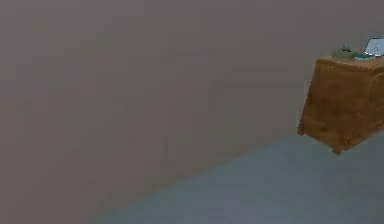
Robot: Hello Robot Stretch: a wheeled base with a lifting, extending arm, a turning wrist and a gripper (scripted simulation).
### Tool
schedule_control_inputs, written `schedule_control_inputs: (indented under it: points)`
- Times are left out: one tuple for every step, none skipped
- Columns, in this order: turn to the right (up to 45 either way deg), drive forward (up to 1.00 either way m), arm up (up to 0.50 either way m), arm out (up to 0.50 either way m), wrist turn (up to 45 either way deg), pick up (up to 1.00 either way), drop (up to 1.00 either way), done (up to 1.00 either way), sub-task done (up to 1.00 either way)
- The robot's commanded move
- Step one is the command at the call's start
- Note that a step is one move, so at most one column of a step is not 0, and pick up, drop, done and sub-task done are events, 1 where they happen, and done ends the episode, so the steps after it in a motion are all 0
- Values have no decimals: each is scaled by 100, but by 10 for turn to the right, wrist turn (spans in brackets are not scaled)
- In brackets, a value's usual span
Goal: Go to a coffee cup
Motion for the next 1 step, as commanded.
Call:
schedule_control_inputs:
  points:
    - [-450, 0, 0, 0, 0, 0, 0, 0, 0]
